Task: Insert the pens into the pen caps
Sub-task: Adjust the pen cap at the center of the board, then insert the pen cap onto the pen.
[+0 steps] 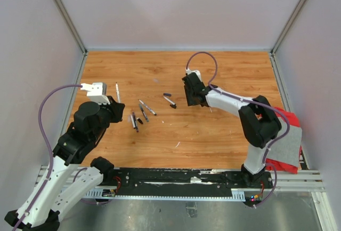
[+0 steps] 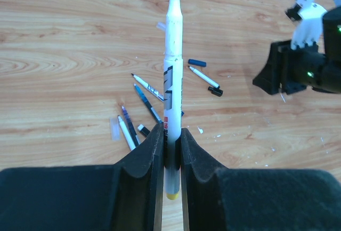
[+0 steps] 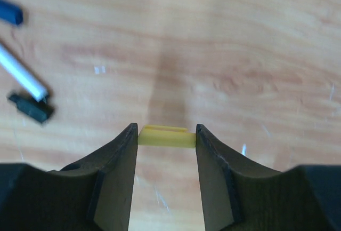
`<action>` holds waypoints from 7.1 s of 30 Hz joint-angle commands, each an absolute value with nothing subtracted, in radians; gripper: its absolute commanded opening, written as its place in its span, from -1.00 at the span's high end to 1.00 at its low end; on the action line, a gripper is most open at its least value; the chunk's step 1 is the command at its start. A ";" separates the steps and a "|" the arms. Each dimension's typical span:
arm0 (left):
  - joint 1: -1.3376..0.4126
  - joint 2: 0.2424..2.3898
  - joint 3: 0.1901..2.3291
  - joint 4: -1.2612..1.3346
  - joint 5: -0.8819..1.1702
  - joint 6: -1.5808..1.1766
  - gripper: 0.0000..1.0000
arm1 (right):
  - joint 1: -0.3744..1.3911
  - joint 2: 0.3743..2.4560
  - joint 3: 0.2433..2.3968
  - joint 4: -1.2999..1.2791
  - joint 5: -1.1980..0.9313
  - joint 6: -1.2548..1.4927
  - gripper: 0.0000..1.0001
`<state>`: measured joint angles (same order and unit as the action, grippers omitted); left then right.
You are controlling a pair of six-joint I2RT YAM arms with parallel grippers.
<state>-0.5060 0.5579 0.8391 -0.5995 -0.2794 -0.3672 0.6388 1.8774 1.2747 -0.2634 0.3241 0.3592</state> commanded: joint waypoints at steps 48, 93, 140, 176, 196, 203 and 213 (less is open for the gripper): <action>-0.500 0.536 0.831 -0.571 -0.307 -0.370 0.99 | 0.916 1.622 1.114 -0.502 0.368 0.814 -0.49; -0.500 0.530 0.827 -0.568 -0.304 -0.370 0.99 | 0.900 1.855 1.333 -0.745 -0.107 -0.511 -0.18; -0.500 0.547 0.827 -0.570 -0.305 -0.369 0.99 | 0.897 1.902 1.252 -0.715 -0.097 -0.220 0.31; -0.500 0.553 0.829 -0.569 -0.304 -0.369 0.99 | 0.931 2.007 1.323 -0.701 0.021 -0.270 0.22; -0.500 0.567 0.832 -0.584 -0.352 -0.385 0.99 | 0.936 1.973 1.244 -0.640 -0.003 -0.235 0.66; -0.499 0.605 0.838 -0.590 -0.392 -0.377 0.99 | 0.936 1.866 1.180 -0.608 -0.020 -0.178 0.99; -0.500 0.757 0.906 -0.573 -0.265 -0.316 0.99 | 0.919 1.662 1.077 -0.545 -0.038 -0.035 0.99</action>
